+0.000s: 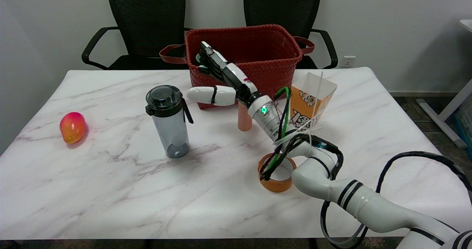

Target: Pick up the black water bottle.

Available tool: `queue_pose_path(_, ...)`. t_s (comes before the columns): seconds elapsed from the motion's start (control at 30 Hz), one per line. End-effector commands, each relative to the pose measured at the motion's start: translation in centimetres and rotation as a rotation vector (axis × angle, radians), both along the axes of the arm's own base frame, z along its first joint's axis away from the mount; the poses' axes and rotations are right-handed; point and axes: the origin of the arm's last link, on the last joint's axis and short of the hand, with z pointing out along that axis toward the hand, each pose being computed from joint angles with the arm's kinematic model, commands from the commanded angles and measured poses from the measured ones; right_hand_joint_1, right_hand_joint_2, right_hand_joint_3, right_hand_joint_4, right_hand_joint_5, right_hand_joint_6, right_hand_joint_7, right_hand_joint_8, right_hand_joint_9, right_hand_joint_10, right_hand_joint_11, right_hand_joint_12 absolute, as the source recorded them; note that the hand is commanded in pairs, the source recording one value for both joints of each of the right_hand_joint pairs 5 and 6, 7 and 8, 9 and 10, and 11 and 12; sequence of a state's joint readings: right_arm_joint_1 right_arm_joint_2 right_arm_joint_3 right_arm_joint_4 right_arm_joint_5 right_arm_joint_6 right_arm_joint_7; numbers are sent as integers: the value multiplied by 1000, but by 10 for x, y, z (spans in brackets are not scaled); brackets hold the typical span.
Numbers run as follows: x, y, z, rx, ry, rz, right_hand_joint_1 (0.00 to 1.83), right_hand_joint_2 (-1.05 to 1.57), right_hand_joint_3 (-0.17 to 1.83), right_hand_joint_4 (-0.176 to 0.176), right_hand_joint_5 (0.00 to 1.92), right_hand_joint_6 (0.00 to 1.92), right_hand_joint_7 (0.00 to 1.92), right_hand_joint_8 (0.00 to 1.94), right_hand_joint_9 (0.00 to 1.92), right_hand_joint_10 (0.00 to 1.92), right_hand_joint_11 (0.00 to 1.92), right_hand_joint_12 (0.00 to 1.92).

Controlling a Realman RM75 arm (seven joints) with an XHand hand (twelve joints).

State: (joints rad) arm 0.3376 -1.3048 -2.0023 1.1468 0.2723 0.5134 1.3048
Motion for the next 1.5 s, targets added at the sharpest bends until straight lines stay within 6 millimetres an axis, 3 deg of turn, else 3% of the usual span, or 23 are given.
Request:
queue_pose_path(0.03,-11,-8,-25,36,19,-21,751,478,-175,0,0,0,62,62,126,126,272,272)
queue_pose_path(0.87,-31,-3,-29,54,100,-77,754,461,-175,0,0,0,59,59,144,144,282,282)
queue_pose_path(1.5,-43,-8,-44,75,103,-118,751,464,-175,0,0,0,63,63,169,169,299,299)
